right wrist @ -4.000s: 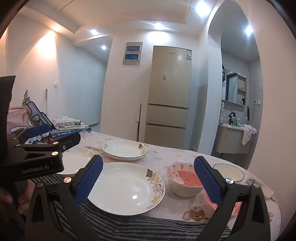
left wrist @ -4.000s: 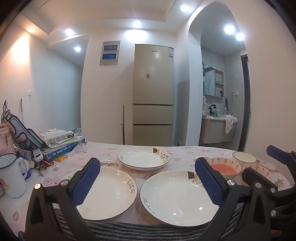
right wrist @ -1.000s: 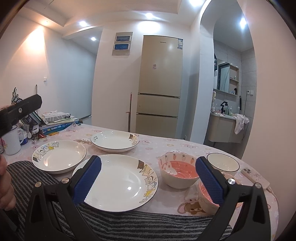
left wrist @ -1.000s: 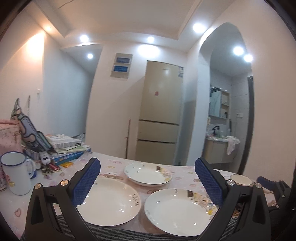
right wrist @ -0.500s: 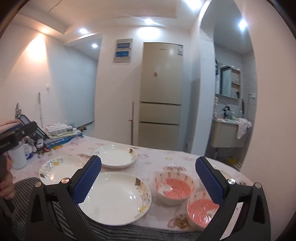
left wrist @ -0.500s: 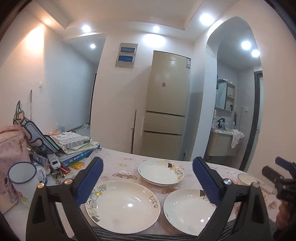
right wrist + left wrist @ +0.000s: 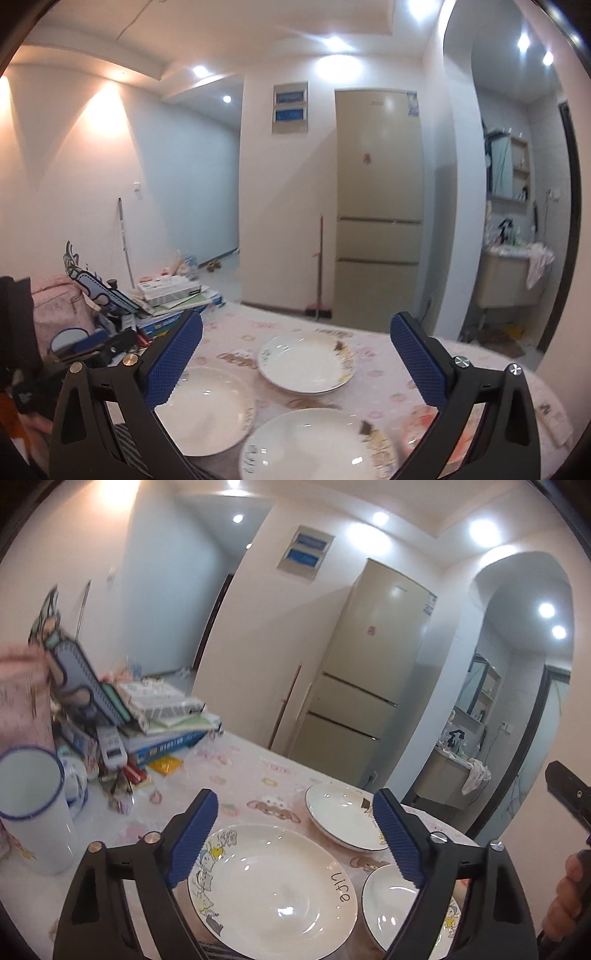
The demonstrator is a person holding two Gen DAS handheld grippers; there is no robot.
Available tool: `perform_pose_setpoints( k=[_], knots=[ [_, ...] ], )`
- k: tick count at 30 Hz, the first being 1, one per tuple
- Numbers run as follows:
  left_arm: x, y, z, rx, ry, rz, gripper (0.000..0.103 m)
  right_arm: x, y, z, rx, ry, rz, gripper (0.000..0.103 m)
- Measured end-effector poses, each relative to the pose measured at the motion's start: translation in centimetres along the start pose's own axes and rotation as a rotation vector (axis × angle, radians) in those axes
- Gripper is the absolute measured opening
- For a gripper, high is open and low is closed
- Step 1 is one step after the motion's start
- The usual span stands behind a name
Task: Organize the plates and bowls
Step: 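Move both grippers down toward the rim of the cartoon-rimmed white plate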
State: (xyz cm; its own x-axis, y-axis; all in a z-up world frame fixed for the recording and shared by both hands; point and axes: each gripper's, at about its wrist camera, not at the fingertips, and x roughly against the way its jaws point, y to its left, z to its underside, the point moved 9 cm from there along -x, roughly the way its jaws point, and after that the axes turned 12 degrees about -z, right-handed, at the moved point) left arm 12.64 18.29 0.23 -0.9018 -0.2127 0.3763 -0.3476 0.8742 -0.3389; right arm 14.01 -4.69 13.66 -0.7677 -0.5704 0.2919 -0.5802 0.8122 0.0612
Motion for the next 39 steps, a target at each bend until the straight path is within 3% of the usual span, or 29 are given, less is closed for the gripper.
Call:
perform_pose_setpoints(
  k=[3,5,7,9,15,21,27,31,39],
  knots=[
    [-2.2,2.3,1.1,0.093,0.076,-0.008,0.084,-3.3,0.1,1.0,-0.089,0.082,0.017,0.101],
    [-3.4,4.3,2.3,0.107,0.085,-0.117,0.081,-6.0,0.7,2.3,-0.128,0.167,-0.029,0.097],
    [-4.5,5.0,3.7,0.079,0.129,-0.154,0.077,-8.6,1.3,3.8,-0.145,0.255,-0.05,0.094],
    [-5.4,5.3,4.9,0.103,0.191,-0.122,0.074,-10.6,1.7,5.2,-0.171,0.309,-0.073,0.092],
    [-6.1,5.6,5.8,0.119,0.234,-0.1,0.074,-13.1,1.6,9.7,-0.24,0.417,-0.109,0.09],
    [-7.7,6.1,7.3,0.226,0.354,-0.027,0.052,-15.4,1.3,13.3,-0.334,0.546,-0.167,0.08],
    [-8.4,7.0,8.5,0.319,0.426,-0.005,0.046,-16.9,1.7,16.2,-0.405,0.656,-0.251,0.066],
    [-8.5,7.4,8.6,0.347,0.432,-0.011,0.044,-18.0,1.6,17.2,-0.42,0.677,-0.29,0.05],
    [-8.2,8.5,8.3,0.431,0.408,-0.002,0.044,-19.4,0.7,19.2,-0.405,0.725,-0.253,0.041]
  ],
)
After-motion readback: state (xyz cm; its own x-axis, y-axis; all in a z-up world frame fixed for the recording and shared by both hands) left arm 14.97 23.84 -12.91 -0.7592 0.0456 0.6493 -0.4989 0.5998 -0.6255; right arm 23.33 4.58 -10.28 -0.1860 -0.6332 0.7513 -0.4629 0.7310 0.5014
